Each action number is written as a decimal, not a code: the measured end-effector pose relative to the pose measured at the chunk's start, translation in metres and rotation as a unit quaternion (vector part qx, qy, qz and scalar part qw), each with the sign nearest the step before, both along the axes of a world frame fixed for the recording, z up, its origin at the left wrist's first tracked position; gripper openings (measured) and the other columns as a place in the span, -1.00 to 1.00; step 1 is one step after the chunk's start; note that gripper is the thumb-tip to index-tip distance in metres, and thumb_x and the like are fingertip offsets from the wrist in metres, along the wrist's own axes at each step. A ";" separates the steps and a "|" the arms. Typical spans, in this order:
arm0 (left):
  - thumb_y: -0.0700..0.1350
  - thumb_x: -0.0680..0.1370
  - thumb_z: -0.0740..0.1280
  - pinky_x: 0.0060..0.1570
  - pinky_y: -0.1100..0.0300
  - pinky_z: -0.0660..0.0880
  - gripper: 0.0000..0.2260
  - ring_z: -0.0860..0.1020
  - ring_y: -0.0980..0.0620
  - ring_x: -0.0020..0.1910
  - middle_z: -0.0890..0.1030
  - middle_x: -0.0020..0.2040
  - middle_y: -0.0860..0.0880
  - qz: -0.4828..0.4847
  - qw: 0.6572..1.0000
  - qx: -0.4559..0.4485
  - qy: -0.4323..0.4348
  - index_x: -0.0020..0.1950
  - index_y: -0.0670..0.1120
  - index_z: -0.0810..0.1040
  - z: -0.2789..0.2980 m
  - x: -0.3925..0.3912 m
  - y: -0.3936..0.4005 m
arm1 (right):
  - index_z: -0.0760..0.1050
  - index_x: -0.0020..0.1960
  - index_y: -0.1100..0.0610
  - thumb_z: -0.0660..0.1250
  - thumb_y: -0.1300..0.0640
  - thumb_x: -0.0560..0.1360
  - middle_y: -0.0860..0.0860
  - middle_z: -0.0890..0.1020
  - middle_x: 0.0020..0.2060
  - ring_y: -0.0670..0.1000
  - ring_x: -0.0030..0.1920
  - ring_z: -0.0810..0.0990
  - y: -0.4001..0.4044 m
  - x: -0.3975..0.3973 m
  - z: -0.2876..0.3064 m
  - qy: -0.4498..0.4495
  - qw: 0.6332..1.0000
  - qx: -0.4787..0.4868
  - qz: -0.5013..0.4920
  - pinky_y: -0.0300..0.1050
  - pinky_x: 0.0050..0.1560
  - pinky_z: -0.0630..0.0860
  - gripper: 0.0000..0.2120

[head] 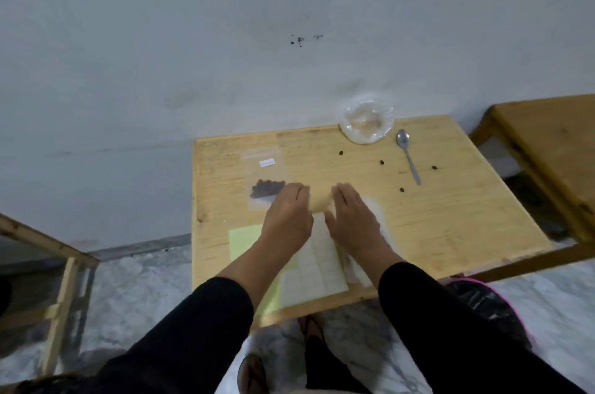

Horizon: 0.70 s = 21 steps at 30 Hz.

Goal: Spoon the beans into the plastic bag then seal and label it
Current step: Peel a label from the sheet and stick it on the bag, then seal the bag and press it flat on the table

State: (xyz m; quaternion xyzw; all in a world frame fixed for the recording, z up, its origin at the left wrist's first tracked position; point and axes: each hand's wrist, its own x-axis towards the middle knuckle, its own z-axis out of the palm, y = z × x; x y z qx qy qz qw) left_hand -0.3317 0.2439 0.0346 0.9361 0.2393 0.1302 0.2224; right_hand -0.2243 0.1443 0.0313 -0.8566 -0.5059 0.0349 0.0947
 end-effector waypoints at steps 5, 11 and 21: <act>-0.12 0.56 0.24 0.26 0.18 0.30 -0.56 0.34 -0.07 0.33 0.40 0.32 -0.13 -0.001 0.997 -0.049 0.055 0.42 -0.18 0.29 -0.005 0.011 -0.053 | 0.26 0.38 0.37 0.23 0.16 0.53 0.27 0.36 0.35 0.19 0.41 0.28 -0.062 0.010 0.000 0.037 0.994 0.011 -0.098 -0.02 0.37 0.28 -0.51; -0.02 0.59 0.19 0.26 0.11 0.32 -0.49 0.28 -0.09 0.39 0.35 0.39 -0.14 0.026 0.978 -0.167 0.125 0.50 -0.09 0.15 -0.022 0.026 -0.086 | 0.28 0.36 0.26 0.21 0.10 0.54 0.14 0.37 0.33 0.10 0.32 0.35 -0.096 0.027 -0.009 0.120 0.982 -0.018 -0.146 -0.10 0.29 0.32 -0.55; -0.15 0.56 0.27 0.26 0.22 0.23 -0.60 0.41 -0.12 0.30 0.47 0.30 -0.19 0.101 0.981 -0.165 0.004 0.38 -0.21 0.37 -0.026 0.036 -0.107 | 0.45 0.28 0.21 0.40 0.14 0.44 0.13 0.54 0.13 0.05 0.05 0.53 -0.101 0.044 -0.011 0.198 0.956 0.088 -0.198 -0.18 0.10 0.39 -0.56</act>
